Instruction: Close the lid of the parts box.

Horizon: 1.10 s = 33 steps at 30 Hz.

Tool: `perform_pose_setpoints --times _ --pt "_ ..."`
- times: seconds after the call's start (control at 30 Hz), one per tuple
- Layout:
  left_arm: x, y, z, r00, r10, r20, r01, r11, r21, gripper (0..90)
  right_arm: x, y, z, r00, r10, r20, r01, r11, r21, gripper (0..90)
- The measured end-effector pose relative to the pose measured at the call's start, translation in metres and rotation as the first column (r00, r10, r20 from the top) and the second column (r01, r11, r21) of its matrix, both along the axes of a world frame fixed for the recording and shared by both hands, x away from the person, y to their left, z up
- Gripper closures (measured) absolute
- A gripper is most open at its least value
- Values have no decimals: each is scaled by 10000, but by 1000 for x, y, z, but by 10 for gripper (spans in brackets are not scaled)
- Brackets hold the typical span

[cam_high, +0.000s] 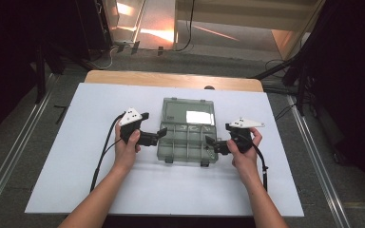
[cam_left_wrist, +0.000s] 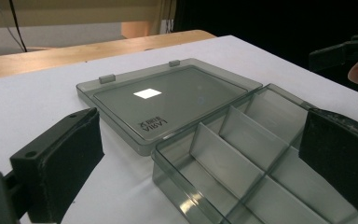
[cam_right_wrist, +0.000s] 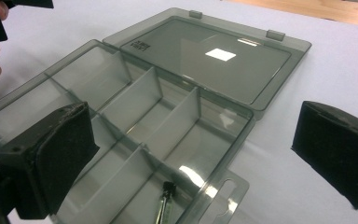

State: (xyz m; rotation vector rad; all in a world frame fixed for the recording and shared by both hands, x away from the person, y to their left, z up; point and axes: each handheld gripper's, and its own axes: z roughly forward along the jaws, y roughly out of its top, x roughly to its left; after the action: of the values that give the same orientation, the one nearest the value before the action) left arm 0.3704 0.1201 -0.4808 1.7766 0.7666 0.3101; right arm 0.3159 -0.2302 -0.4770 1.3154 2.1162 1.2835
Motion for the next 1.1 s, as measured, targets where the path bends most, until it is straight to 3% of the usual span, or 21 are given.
perform_pose_setpoints --times 0.4,0.63,0.77,1.1 --pt "20 -13 -7 9992 -36 -400 41 9999 143 0 18 -2 -3 9995 -270 -152 276 9989 374 0" --pt "35 -14 -8 9965 228 -806 -233 9997 -50 0 30 -6 -7 9985 -471 -294 490 9966 658 0" --pt "41 -17 -7 9958 294 -862 -291 9996 48 0 38 -7 -9 9975 -564 -422 594 9955 742 0" --pt "59 -21 -12 9873 621 -1463 -624 9980 25 0 54 -4 -14 9956 -659 -670 705 9951 689 19"
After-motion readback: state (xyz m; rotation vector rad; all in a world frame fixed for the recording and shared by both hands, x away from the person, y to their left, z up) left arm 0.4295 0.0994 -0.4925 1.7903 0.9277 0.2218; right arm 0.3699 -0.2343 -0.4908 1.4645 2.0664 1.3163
